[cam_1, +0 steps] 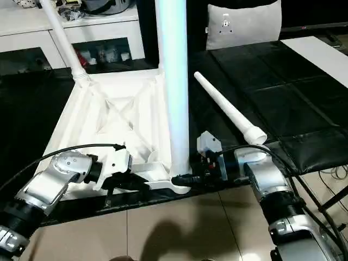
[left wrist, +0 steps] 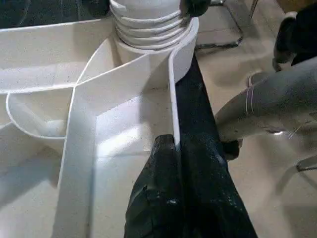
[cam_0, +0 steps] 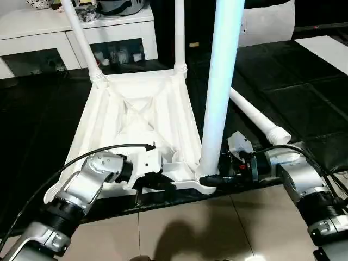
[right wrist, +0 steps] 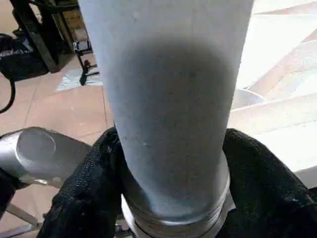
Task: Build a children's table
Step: Rotate leg to tighten
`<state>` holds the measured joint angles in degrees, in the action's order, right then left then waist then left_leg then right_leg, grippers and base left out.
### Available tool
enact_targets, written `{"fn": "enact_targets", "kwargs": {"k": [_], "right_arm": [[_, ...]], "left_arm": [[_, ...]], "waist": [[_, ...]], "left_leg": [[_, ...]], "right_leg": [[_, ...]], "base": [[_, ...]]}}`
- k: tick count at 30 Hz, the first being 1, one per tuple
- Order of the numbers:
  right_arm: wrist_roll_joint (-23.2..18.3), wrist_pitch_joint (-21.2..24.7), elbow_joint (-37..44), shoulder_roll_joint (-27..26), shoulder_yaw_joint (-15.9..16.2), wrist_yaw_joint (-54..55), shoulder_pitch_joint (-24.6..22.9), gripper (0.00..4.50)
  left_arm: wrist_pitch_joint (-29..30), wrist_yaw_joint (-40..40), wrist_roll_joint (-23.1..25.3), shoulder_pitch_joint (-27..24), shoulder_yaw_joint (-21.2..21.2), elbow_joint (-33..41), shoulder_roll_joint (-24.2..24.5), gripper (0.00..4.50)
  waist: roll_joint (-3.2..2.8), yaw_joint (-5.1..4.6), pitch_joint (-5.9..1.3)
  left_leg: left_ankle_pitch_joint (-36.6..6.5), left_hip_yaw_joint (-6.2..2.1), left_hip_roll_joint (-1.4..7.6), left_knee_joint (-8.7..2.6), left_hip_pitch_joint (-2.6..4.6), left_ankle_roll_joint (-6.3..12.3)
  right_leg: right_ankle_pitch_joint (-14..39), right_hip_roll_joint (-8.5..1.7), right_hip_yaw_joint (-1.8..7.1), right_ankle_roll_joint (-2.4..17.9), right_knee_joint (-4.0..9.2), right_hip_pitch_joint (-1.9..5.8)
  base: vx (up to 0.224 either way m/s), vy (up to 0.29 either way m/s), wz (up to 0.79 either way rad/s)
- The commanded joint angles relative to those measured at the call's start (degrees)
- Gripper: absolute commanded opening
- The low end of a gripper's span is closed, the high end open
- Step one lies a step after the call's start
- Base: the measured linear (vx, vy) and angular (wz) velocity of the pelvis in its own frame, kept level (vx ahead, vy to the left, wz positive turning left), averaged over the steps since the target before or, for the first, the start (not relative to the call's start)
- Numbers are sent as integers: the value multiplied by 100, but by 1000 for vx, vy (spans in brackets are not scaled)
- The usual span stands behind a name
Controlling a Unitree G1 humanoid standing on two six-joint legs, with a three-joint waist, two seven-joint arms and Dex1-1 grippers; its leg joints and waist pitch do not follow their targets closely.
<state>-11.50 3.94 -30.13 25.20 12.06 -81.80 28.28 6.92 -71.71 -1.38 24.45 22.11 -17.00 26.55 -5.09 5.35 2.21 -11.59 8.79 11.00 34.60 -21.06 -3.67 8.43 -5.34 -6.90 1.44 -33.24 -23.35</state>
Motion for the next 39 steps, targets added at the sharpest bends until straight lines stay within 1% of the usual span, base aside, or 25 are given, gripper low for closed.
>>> {"fn": "enact_targets", "kwargs": {"k": [1, 3, 4, 5, 6, 8, 10, 11, 14, 15, 16, 18, 19, 21, 22, 23, 24, 25, 27, 31, 33, 35, 37, 38, 39], "right_arm": [[-199, 285, 206, -242, 4, 92, -133, 264], [-215, 441, 198, -415, -63, 440, -157, 263], [-199, 495, 175, -470, -82, 578, -149, 263], [-118, 571, 43, -664, -150, 1043, -97, 263], [18, 594, -160, -912, -238, 1694, -18, 263], [138, 613, -368, -1152, -331, 2316, 68, 262], [264, 658, -808, -1596, -569, 3469, 291, 262], [270, 659, -823, -1613, -579, 3511, 299, 262], [283, 744, -1224, -1918, -884, 4494, 538, 262], [226, 723, -1494, -2045, -1085, 5027, 691, 262], [222, 721, -1506, -2051, -1095, 5051, 699, 262], [168, 583, -1634, -2167, -1279, 5305, 766, 262], [150, 506, -1641, -2206, -1333, 5348, 770, 296], [165, 382, -1626, -2240, -1401, 5383, 760, 331], [195, 302, -1557, -2215, -1403, 5349, 708, 339], [210, 249, -1478, -2177, -1389, 5295, 650, 339], [200, 190, -1376, -2131, -1398, 5238, 574, 365], [83, 220, -1232, -2098, -1440, 5075, 476, 365], [14, 250, -1077, -2045, -1457, 4958, 364, 381], [-23, 259, -386, -1802, -1406, 4652, -130, 413], [-53, 249, -140, -1717, -1395, 4540, -299, 436], [-77, 233, 75, -1676, -1410, 4543, -436, 444], [-119, 258, 389, -1634, -1440, 4585, -609, 444], [-117, 263, 445, -1630, -1442, 4604, -639, 450], [-111, 277, 507, -1629, -1438, 4627, -676, 450]], "left_arm": [[389, 3, -88, -177, 138, 300, -123, 0], [690, 196, -124, -242, 66, 446, -189, 0], [765, 263, -120, -252, 48, 476, -209, 0], [1029, 522, -161, -270, -54, 558, -348, 0], [1331, 822, -237, -295, -169, 690, -538, 0], [1620, 1127, -306, -308, -281, 810, -743, 0], [2038, 1757, -336, -224, -433, 916, -1258, 0], [2051, 1778, -335, -220, -438, 919, -1277, 0], [2148, 2265, -198, -74, -520, 824, -1648, 0], [2100, 2499, -135, 43, -548, 694, -1831, 0], [2097, 2511, -132, 49, -549, 687, -1840, 0], [2078, 2789, -58, 201, -598, 549, -2046, 0], [2055, 2899, -9, 258, -607, 500, -2096, 0], [2004, 3034, 113, 339, -575, 412, -2108, 0], [1933, 3074, 233, 371, -525, 333, -2030, 0], [1880, 3085, 305, 383, -502, 278, -1962, 0], [1869, 3093, 350, 392, -502, 238, -1901, 0], [1842, 3110, 405, 402, -503, 201, -1825, 0], [1814, 3113, 453, 412, -503, 171, -1747, 0], [1587, 3138, 558, 499, -598, -85, -1610, 0], [1456, 3234, 606, 578, -597, -277, -1545, 0], [1397, 3356, 610, 650, -637, -417, -1505, 0], [1410, 3487, 550, 767, -757, -565, -1514, 0], [1424, 3474, 524, 787, -782, -583, -1517, 43], [1427, 3455, 505, 797, -799, -585, -1510, 43]], "waist": [[103, -25, -393], [107, -37, -388], [89, -54, -372], [80, -81, -354], [91, -117, -331], [111, -289, -280], [123, -492, -250], [107, -529, -254], [99, -713, -249], [112, -725, -248], [87, -770, -257], [38, -803, -280], [28, -826, -300], [29, -807, -318], [47, -796, -335], [33, -749, -355], [45, -729, -362], [41, -669, -381], [32, -558, -425], [32, -404, -464], [23, -329, -457], [16, -309, -422], [30, -329, -377], [37, -335, -371], [31, -345, -367]], "left_leg": [[-723, 14, 211, -376, -14, 629], [-747, 7, 215, -389, -20, 588], [-844, 10, 200, -398, -9, 552], [-1008, 13, 194, -414, 11, 474], [-1069, 6, 195, -432, -1, 409], [-1616, -25, 112, -453, 26, 159], [-1912, -57, 78, -439, 10, 78], [-1970, -57, 63, -417, 37, 69], [-2180, -76, 11, -365, 69, 165], [-2199, -76, -3, -354, 63, 196], [-2194, -76, -18, -334, 84, 210], [-2269, -114, 41, -367, 99, 261], [-2264, -143, 89, -403, 48, 296], [-2124, -139, 108, -429, -13, 334], [-1958, -131, 105, -420, -27, 364], [-1778, -121, 123, -420, -25, 405], [-1688, -109, 127, -418, -29, 433], [-1476, -85, 135, -401, -20, 491], [-991, -71, 148, -380, -49, 641], [-193, -60, 154, -321, -58, 890], [-119, -52, 158, -312, -51, 971], [-346, -52, 166, -354, -62, 883], [-912, -37, 156, -401, -39, 579], [-995, -40, 151, -410, -41, 533], [-1087, -41, 141, -417, -41, 471]], "right_leg": [[1614, -311, 286, 1058, 318, 356], [1670, -316, 280, 1043, 323, 366], [1835, -302, 272, 1000, 360, 350], [2061, -293, 269, 943, 383, 341], [2182, -304, 271, 909, 397, 343], [3115, -305, 181, 595, 515, 369], [3550, -295, 112, 330, 603, 366], [3659, -302, 95, 280, 632, 346], [3911, -278, 8, 124, 740, 291], [3956, -270, -9, 75, 761, 290], [3954, -276, -31, 80, 784, 266], [3623, -289, -54, 179, 769, 292], [3252, -294, -61, 277, 726, 352], [2870, -302, -23, 435, 671, 371], [2672, -323, 11, 553, 638, 379], [2386, -331, 50, 705, 598, 374], [2219, -330, 67, 769, 576, 376], [1879, -330, 99, 911, 522, 373], [1307, -340, 121, 1082, 420, 421], [525, -329, 137, 1169, 325, 435], [516, -323, 134, 1156, 329, 424], [879, -324, 123, 1096, 369, 438], [1694, -320, 111, 837, 472, 428], [1822, -318, 106, 788, 487, 431], [1998, -319, 102, 710, 513, 427]], "base": [[0, 0, 0], [0, 0, 0], [0, 0, 0], [0, 0, 0], [0, 0, 0], [0, 0, 0], [0, 0, 0], [0, 0, 0], [0, 0, 0], [0, 0, 0], [0, 0, 0], [0, 0, 0], [0, 0, 0], [0, 0, 0], [0, 0, 0], [0, 0, 0], [0, 0, 0], [54, -2, 10], [54, -12, 6], [0, 0, 0], [0, 0, 0], [0, 0, 0], [0, 0, 0], [0, 0, 0], [0, 0, 0]]}}
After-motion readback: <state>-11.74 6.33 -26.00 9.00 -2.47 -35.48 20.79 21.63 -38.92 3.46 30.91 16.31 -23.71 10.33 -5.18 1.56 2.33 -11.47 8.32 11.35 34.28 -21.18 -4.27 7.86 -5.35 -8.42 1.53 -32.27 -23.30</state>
